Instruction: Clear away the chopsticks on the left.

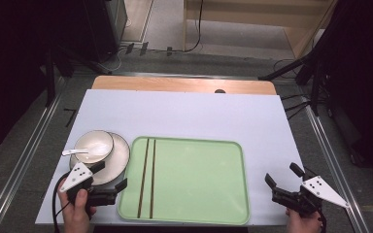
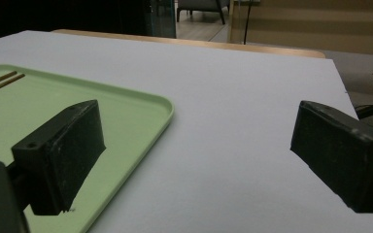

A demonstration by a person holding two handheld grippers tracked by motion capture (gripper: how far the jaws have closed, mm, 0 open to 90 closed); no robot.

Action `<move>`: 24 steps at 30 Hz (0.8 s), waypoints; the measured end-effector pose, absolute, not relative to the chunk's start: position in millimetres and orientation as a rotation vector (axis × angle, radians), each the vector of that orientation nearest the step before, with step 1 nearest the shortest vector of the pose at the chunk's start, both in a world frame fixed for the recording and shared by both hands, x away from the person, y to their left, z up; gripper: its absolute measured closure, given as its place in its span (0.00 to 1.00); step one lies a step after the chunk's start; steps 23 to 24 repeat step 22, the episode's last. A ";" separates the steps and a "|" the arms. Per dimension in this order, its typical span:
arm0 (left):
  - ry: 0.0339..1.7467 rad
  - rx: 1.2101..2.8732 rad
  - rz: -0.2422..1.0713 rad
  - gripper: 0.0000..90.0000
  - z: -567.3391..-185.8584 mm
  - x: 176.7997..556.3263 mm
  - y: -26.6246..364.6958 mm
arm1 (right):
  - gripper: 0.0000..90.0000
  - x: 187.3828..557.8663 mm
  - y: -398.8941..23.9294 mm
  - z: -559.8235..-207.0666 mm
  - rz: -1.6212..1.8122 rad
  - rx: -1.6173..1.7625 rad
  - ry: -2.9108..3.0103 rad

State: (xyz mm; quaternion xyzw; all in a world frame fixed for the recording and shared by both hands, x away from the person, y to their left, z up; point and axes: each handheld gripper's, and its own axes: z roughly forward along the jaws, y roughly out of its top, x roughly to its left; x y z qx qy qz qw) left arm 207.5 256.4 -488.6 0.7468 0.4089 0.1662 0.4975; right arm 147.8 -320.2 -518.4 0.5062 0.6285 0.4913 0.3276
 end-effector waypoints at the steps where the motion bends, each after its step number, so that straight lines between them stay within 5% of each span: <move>1: 0.998 1.802 0.406 0.00 -489.1 206.5 261.5 | 0.06 148.1 -320.0 -518.7 1.282 1.327 1.646; 24: 1.063 1.768 0.468 0.00 -493.5 186.0 320.2 | 0.07 146.6 -315.0 -523.2 1.213 1.341 1.667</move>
